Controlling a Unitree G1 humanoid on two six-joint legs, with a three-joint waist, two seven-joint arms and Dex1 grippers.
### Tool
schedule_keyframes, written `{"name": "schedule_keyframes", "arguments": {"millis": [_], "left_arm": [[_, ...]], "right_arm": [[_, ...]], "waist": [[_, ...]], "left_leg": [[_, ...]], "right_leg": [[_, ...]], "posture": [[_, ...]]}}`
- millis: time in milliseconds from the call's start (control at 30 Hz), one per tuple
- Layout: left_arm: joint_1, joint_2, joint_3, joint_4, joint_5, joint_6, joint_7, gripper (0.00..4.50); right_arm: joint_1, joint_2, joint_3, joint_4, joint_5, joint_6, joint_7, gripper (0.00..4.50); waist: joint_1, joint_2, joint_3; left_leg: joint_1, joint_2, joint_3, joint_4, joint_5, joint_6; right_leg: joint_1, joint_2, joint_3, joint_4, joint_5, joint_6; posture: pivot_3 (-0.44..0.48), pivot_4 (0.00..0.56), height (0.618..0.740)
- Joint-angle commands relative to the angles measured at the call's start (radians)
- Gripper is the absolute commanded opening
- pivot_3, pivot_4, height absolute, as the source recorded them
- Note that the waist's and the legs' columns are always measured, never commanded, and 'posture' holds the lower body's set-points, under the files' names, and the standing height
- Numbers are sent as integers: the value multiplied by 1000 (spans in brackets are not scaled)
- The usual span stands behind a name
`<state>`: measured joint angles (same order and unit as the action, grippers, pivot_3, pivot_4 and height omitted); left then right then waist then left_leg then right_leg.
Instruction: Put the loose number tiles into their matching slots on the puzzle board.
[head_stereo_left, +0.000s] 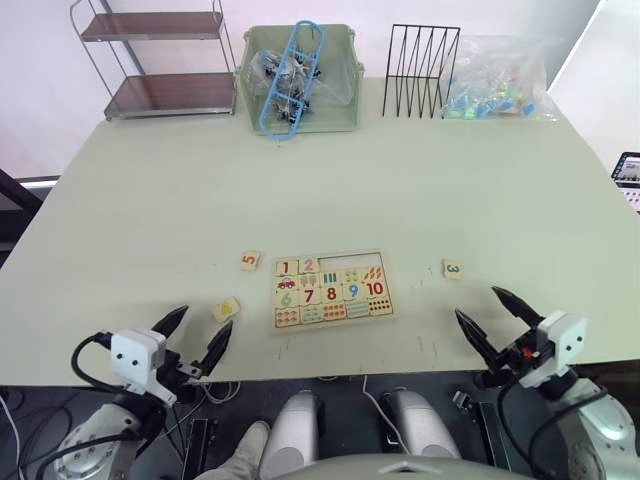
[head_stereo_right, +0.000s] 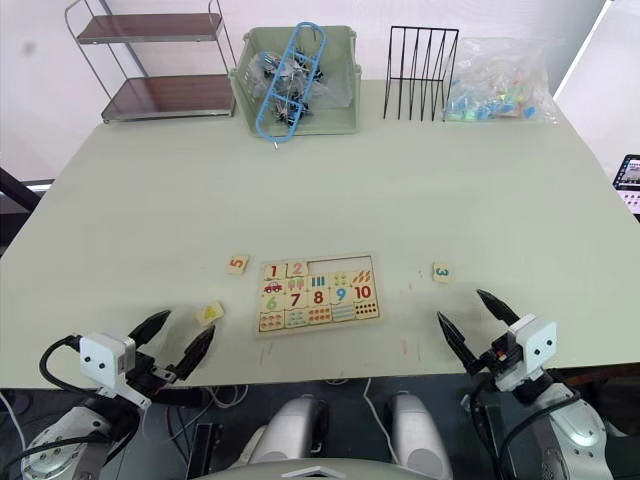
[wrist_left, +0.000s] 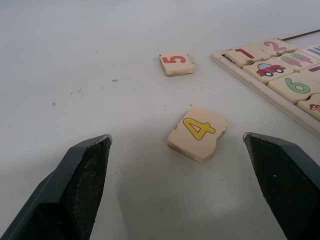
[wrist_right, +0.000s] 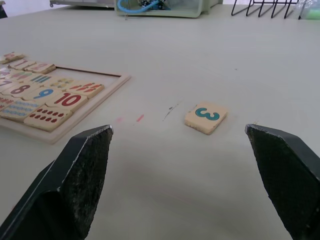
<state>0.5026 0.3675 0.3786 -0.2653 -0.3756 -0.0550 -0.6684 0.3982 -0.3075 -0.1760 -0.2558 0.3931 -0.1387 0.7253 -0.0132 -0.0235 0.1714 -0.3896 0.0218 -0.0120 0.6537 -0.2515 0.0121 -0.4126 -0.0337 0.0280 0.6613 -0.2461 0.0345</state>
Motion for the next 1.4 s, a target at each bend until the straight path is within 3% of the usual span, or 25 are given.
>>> {"name": "schedule_keyframes", "arguments": {"millis": [33,1000,1400], "left_arm": [[0,14,-3,-13,-4,-8,-4,4500],[-60,27,-17,58,-4,-44,-17,4500],[-108,65,-15,102,-20,-98,-89,4500]], "right_arm": [[-5,7,5,-6,-11,-37,-15,4445],[-47,-5,48,-14,-36,-21,-63,4445],[-66,7,81,-128,-87,111,-215,4445]], "waist": [[0,0,0],[0,0,-1],[0,-1,-1]], "left_leg": [[0,0,0,0,0,0],[1,0,1,0,0,0],[2,0,1,0,0,0]], "right_leg": [[0,0,0,0,0,0],[1,0,1,1,0,0],[1,0,1,1,1,-1]], "posture": [[0,150,739],[0,150,739],[0,150,739]]}}
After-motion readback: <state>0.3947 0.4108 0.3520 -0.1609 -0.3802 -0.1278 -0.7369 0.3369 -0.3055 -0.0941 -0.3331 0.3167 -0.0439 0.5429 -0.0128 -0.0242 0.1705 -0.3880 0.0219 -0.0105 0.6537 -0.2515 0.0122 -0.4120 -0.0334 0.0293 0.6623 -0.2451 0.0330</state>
